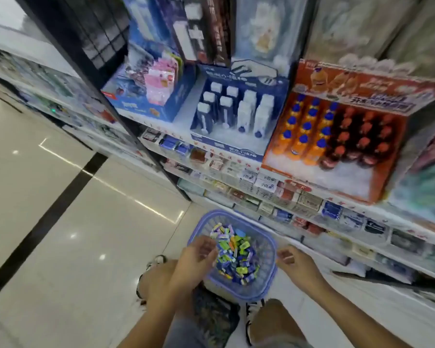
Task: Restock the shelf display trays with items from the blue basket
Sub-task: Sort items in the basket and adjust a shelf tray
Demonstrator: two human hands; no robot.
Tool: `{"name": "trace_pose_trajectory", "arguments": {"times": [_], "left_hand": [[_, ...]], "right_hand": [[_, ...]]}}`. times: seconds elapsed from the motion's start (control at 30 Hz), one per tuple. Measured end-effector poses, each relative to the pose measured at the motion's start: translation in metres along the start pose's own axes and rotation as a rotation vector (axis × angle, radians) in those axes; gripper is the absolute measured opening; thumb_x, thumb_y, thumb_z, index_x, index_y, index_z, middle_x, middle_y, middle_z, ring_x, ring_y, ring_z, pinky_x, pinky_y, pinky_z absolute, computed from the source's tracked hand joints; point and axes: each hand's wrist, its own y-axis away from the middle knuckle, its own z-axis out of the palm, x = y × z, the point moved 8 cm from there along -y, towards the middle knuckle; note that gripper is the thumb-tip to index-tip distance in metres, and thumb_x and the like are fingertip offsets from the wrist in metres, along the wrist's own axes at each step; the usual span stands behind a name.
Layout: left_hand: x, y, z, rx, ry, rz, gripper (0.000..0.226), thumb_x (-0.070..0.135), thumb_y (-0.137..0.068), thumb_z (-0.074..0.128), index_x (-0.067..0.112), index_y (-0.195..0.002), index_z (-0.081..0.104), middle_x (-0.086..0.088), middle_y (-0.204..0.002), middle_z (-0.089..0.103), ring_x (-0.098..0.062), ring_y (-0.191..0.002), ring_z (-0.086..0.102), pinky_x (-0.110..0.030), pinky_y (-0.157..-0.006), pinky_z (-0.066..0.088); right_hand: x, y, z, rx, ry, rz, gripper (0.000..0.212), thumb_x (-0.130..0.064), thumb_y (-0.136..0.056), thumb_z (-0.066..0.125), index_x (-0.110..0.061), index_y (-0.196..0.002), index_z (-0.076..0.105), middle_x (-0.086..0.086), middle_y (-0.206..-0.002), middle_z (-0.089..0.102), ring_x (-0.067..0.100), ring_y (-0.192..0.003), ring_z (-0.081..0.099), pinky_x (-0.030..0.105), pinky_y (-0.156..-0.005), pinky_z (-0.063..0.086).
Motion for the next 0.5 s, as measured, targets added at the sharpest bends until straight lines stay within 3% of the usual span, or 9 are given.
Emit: {"name": "trace_pose_trajectory", "arguments": {"times": [0.07,0.17,0.33,0.43,0.5], "left_hand": [[-0.015,-0.034,0.012,-0.083,0.001,-0.041,0.006,0.016,-0.089,0.062,0.02,-0.093,0.063,0.005,-0.082,0.065,-0.009,-0.076,0.062,-0.018,-0.067,0.049],[-0.057,-0.095,0.038,-0.217,-0.114,-0.014,0.006,0.017,-0.09,0.062,0.013,-0.094,0.063,0.002,-0.078,0.064,-0.014,-0.074,0.061,-0.028,-0.072,0.049],[-0.14,-0.195,0.101,-0.438,-0.409,0.111,0.008,0.026,-0.093,0.054,0.028,-0.086,0.056,-0.01,-0.08,0.067,-0.021,-0.075,0.063,-0.032,-0.067,0.047],[-0.205,-0.244,0.137,-0.478,-0.501,0.128,0.007,0.029,-0.092,0.054,0.03,-0.085,0.056,-0.004,-0.087,0.068,-0.019,-0.082,0.065,-0.025,-0.066,0.044],[-0.255,-0.274,0.157,-0.464,-0.509,0.076,0.011,0.028,-0.088,0.058,0.027,-0.097,0.063,0.001,-0.101,0.068,-0.018,-0.096,0.064,-0.02,-0.072,0.043]], "right_hand": [[0.017,-0.022,0.015,0.038,-0.005,0.047,0.012,-0.019,-0.09,0.061,-0.017,-0.102,0.059,-0.002,-0.096,0.06,0.015,-0.086,0.059,0.023,-0.077,0.045],[0.046,-0.065,0.052,0.045,-0.029,0.103,0.01,-0.017,-0.09,0.06,-0.018,-0.099,0.058,-0.004,-0.095,0.059,0.015,-0.085,0.058,0.023,-0.077,0.045],[0.109,-0.152,0.119,0.118,-0.036,0.216,0.021,-0.013,-0.089,0.059,-0.007,-0.109,0.061,0.005,-0.099,0.061,0.016,-0.089,0.057,0.026,-0.086,0.045],[0.142,-0.204,0.165,0.067,0.032,0.273,0.033,-0.017,-0.091,0.054,-0.006,-0.122,0.055,0.013,-0.121,0.057,0.025,-0.113,0.055,0.029,-0.095,0.043],[0.167,-0.236,0.19,0.068,0.07,0.309,0.045,-0.02,-0.091,0.053,-0.008,-0.133,0.047,0.011,-0.138,0.046,0.026,-0.127,0.046,0.031,-0.103,0.037]]}}
